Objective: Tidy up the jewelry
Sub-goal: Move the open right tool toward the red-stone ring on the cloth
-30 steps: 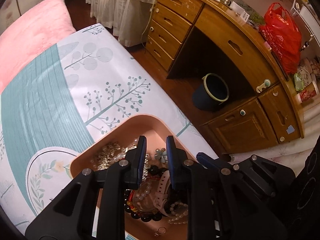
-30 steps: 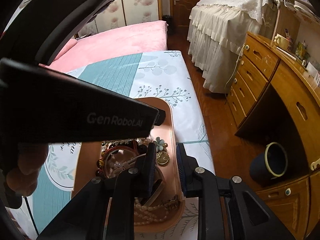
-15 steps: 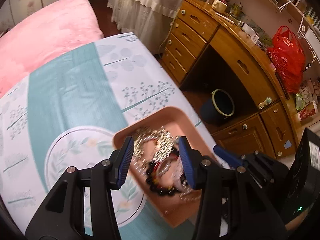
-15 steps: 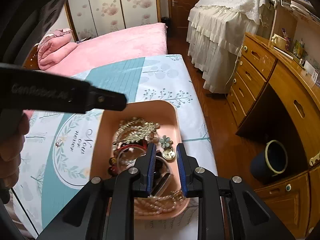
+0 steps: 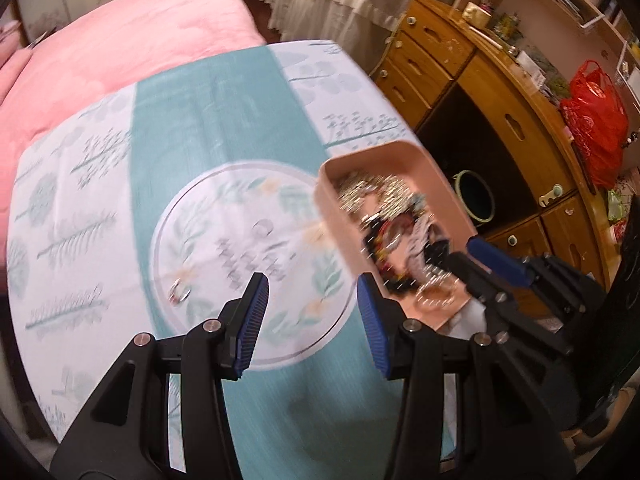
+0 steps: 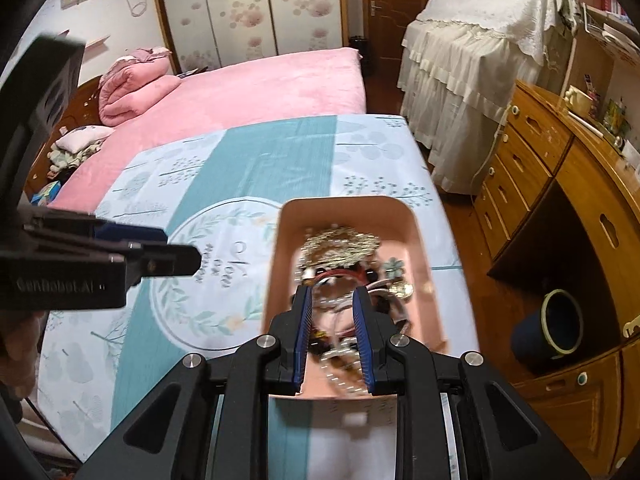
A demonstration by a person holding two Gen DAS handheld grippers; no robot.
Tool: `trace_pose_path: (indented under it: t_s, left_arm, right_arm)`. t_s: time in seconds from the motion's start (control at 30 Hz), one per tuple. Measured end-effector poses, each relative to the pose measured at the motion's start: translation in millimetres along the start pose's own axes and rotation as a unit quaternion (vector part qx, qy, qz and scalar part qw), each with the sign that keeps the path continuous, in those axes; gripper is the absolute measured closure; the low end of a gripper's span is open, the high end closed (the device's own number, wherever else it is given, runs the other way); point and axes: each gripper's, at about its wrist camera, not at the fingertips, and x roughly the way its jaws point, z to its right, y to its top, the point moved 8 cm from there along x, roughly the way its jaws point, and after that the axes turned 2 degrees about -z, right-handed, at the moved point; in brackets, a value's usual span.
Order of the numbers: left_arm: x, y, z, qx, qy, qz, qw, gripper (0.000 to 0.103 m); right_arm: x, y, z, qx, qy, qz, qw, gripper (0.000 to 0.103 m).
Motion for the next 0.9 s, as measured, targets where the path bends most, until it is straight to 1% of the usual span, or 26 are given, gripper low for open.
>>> trace_pose_path:
  t_s: [0.07, 0.2, 0.33, 0.5, 0.6, 0.73, 0.9]
  left_arm:
    - [-3.0, -13.3, -15.5, -0.013, 0.009, -0.003, 0.9999, 0.060]
    - [-4.3, -29.0, -40.8, -0.039, 0.026, -0.006, 0.9989, 0.060]
    - [-6.3, -42.1, -69.6, -0.074, 0.050, -0.003, 0.9960, 0.060]
    - [-5.0, -54.0, -100.3, -0.105, 0.074, -0.002, 0.9917, 0.060]
    - [-4.0, -59.9, -116.4, -0.122, 0.086, 0.002, 0.9888, 0.060]
    - [-0.5, -68.6, -138.5, -0.152, 0.105, 0.003, 0.9828, 0.060]
    - [-1.1, -78.0, -157.8, -0.181, 0.112, 0.007, 0.9771, 0.060]
  right_arm:
    - [-1.8, -0.6, -9.0, -0.005, 0.007, 0.000, 1.000, 0.082]
    - [-1.4, -2.0, -33.0, -0.019, 0.025, -0.005, 0.999, 0.082]
    - [4.5, 0.2, -57.0, -0.029, 0.053, -0.016, 0.998, 0.082]
    - [16.3, 0.6, -88.0, -0.049, 0.090, -0.037, 0.994, 0.082]
    - [28.2, 0.8, -107.7, -0.062, 0.111, -0.053, 0.990, 0.082]
    - [51.4, 2.0, -131.5, -0.066, 0.142, -0.074, 0.985, 0.082]
    - [75.7, 0.1, -170.6, -0.054, 0.194, -0.100, 0.974, 0.082]
